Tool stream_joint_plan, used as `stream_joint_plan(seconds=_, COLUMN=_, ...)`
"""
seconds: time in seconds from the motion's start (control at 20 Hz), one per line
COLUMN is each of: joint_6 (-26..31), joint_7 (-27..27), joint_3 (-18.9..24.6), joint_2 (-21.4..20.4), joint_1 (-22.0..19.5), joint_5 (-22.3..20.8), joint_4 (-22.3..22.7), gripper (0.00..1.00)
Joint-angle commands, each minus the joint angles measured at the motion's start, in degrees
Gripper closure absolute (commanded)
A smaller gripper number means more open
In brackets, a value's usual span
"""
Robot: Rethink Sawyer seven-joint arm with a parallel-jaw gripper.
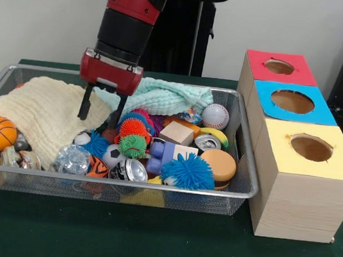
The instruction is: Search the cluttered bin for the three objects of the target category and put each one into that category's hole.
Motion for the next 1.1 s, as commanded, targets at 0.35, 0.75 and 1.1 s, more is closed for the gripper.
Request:
stream_joint_plan(seconds=0.35, joint_6=-3.9, joint_7=5.0, joint_3=5.9, joint_2=7.6, joint_1=-4.2, joint_5=-5.6, joint_4=-9.1, gripper=0.00)
stream_joint_plan(seconds=0.75, joint_6=-8.4, joint_7=6.1, joint_3=5.6, joint_2=9.9, joint_1=-4.8, joint_5=-7.7, joint_4=-12.1, gripper=0.00)
stream_joint_plan(seconds=1.1, joint_6=-10.6, joint_7=6.8, joint_3=6.6, joint_2=11.2, joint_1=-5.5, joint_5=-9.2, joint_4=-14.0, gripper=0.00)
